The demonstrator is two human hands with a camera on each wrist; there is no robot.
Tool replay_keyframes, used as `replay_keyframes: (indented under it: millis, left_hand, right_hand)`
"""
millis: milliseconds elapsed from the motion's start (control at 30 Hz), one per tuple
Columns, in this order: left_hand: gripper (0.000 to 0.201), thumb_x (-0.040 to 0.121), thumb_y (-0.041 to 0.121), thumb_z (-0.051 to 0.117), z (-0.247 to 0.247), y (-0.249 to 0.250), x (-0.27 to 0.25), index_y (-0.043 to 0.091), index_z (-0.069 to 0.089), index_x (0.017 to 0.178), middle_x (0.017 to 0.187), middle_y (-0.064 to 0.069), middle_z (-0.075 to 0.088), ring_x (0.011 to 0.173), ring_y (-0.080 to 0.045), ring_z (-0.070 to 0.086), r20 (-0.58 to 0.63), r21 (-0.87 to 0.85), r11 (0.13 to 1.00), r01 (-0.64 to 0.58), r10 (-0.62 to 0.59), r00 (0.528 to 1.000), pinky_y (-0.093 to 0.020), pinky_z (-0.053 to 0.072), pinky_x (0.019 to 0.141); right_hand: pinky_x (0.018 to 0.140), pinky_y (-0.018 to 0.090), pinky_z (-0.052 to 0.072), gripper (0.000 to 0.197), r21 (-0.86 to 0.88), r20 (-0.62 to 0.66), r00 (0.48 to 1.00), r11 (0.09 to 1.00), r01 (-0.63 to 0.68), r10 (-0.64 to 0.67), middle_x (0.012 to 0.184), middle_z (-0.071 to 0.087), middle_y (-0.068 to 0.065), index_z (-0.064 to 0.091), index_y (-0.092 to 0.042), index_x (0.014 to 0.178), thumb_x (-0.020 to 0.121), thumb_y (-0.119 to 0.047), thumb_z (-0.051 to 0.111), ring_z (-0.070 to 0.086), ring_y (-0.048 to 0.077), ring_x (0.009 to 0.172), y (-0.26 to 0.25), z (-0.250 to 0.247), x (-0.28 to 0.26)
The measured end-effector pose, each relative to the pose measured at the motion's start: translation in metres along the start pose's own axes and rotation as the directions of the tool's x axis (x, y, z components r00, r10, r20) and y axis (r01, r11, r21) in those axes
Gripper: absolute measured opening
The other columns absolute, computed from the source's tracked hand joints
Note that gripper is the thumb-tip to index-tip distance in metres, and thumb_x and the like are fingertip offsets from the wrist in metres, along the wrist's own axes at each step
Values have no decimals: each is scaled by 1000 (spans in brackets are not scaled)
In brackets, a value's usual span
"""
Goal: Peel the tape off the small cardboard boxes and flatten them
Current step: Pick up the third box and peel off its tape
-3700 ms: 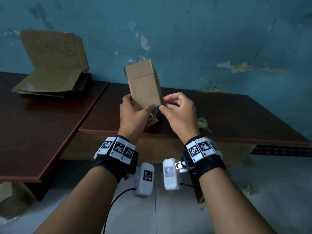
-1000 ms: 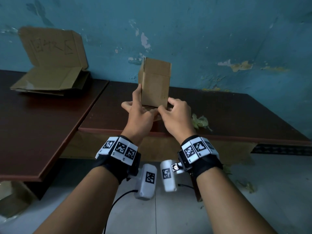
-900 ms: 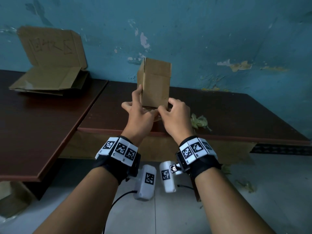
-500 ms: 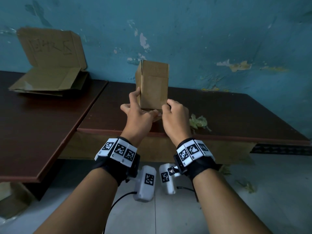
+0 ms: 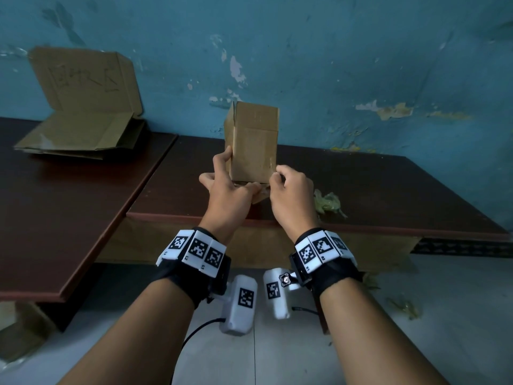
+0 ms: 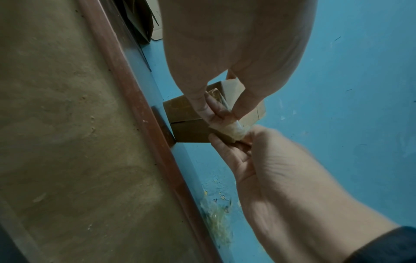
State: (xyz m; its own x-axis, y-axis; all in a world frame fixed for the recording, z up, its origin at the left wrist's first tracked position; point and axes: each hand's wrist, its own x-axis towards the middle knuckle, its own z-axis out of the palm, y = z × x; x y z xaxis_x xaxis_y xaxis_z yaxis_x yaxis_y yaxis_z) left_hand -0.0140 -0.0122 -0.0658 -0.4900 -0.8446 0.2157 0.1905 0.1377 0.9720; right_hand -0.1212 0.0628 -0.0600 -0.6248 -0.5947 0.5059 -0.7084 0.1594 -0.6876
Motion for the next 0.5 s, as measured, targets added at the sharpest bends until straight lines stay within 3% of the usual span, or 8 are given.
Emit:
replay_keyframes:
  millis: [67,167,233,333,400,500]
  left_hand:
    - [79,93,-5,72,-1,0,1,36,37,151,132,-5,26,118,-29,61,-9,9,1000,7,-7,1000,-42,65,92]
    - [78,94,-1,69,-5,-1,3,41,36,150,131,-5,28,117,-26,58,-13,36,999,29,-29,999,-41,65,94]
    - [77,95,0,67,-7,-1,3,40,35,152,132,-4,28,115,-21,56,-8,45,999,30,-30,1000,-39,65,93]
    - [73,95,3,65,-6,-3,4,42,37,150,128,0,29,116,-24,57,-4,34,999,30,-30,1000,-42,65,93]
    - [69,93,12,67,-6,-3,4,48,38,145,126,4,30,118,-26,57,-4,52,998,31,-31,1000,-46,63,97]
    - [68,87,29,70,-4,-3,5,54,38,142,125,7,29,121,-29,59,-1,79,996,29,-29,1000,-45,62,99]
  right_hand:
    - [49,24,25,45,5,5,1000,1000,-12,12,58,37,-5,35,-22,62,102,-6,49,33,11,51,-4,-1,-2]
    - [53,35,26,43,92,15,999,994,-52,51,58,39,-3,36,-17,61,102,-10,49,34,14,53,-10,-3,-5]
    - [55,38,33,43,156,11,996,984,-85,85,58,50,1,47,-11,62,104,-20,52,42,18,55,-14,-3,-7]
    - [61,33,44,37,101,-30,998,994,-43,46,70,68,5,69,-8,79,106,-31,58,61,17,64,-13,-2,-7]
    - [60,34,45,30,73,-50,998,996,-43,47,70,69,6,72,-8,84,106,-25,58,64,19,64,-9,-1,-5]
    - [55,37,41,31,30,-40,998,999,-45,47,65,65,9,65,-7,77,104,-14,52,58,21,57,-4,-2,-1]
